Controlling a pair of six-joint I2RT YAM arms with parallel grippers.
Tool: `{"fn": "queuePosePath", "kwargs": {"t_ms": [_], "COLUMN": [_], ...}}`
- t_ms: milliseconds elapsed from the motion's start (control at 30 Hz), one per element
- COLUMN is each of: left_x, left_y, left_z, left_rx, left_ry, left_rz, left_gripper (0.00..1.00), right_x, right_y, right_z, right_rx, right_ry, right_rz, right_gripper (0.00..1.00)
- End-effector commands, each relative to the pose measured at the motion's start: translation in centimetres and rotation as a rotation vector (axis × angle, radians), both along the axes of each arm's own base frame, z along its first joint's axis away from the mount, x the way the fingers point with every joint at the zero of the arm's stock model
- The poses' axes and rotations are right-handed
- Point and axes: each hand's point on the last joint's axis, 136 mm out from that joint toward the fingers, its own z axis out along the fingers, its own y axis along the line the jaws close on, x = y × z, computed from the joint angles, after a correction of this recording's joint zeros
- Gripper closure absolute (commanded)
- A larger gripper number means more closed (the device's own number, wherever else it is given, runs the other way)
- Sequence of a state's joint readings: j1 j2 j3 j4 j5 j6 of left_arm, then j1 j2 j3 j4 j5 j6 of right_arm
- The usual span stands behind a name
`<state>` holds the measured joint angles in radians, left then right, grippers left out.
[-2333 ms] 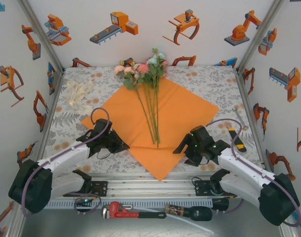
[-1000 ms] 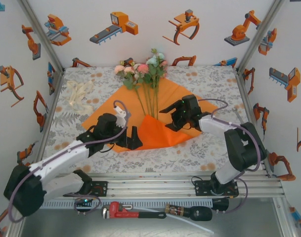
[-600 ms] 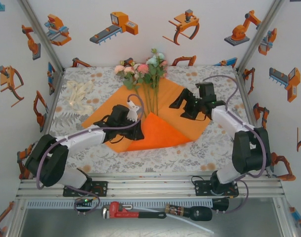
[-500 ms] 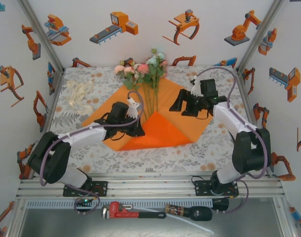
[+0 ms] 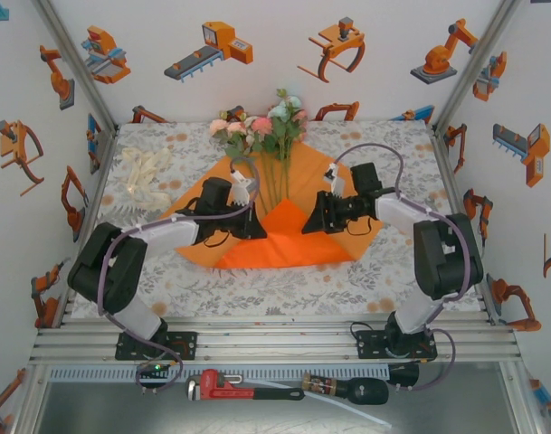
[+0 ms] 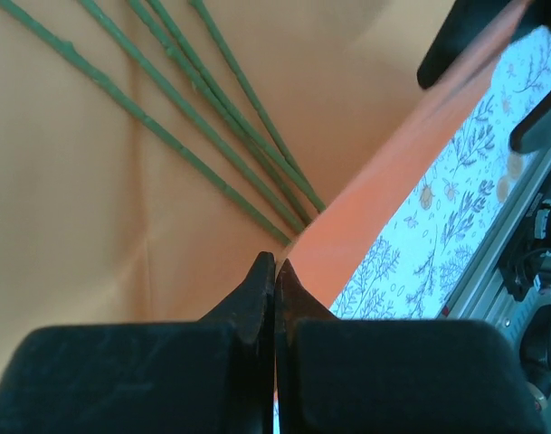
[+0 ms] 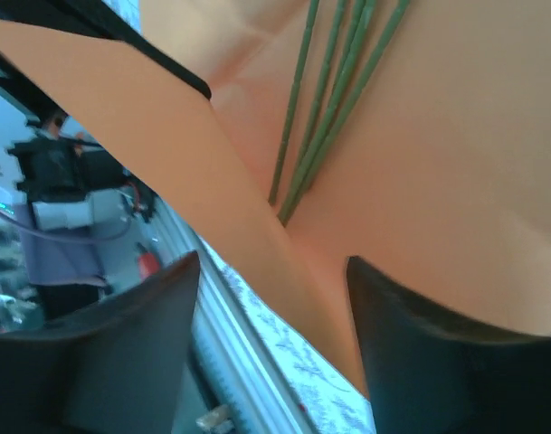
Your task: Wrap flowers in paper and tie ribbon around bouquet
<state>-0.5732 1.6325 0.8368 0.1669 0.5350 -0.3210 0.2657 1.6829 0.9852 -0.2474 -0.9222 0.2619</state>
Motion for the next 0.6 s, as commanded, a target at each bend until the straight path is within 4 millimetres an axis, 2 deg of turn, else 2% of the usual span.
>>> {"fn": "queuePosePath", "kwargs": {"t_ms": [0,67,133,167,233,333,500,567], "left_x": [1.0,0.8,0.0,-0.7,-1.8,-3.7,-5.0,-4.9], "left_y": [-1.1,-0.6,0.4,0.9,2.3,4.0,4.9,5.2], "left_z": [1.9,1.6,1.6,1.7,1.8,0.8,-2.5,-3.4], "left_rx": [-0.07,-0.051,-0.028,-0.007,0.039,0.105,0.151,0.17], "left_ry": [-0.022,-0.012,-0.003,0.002,0.004,0.021,0.084,0.093], "left_rz": [-0.015,0.002,0.015,0.018,0.037,0.052,0.068,0.079], "left_gripper": [0.83,0.6,0.46,0.42,0.37,0.33,0.33,0.39], "right_x": [1.7,1.9,1.9,1.9,1.9,1.9,1.8,2.0], "right_y": [-0.2,-0.6,-0.7,-0.8,-0.8,-0.8,-1.0,-1.3], "right_z": [0.5,0.9,1.2,1.3,1.5,1.9,1.3,0.6], "right_rx": [-0.029,-0.042,-0.043,-0.045,-0.047,-0.043,-0.061,-0.093], "right_ry": [-0.069,-0.096,-0.112,-0.111,-0.109,-0.12,-0.115,-0.101], "right_rz": [-0.071,-0.097,-0.106,-0.111,-0.115,-0.116,-0.116,-0.133], "right_gripper": [0.69,0.86,0.96,0.99,1.0,1.0,1.0,0.97]}}
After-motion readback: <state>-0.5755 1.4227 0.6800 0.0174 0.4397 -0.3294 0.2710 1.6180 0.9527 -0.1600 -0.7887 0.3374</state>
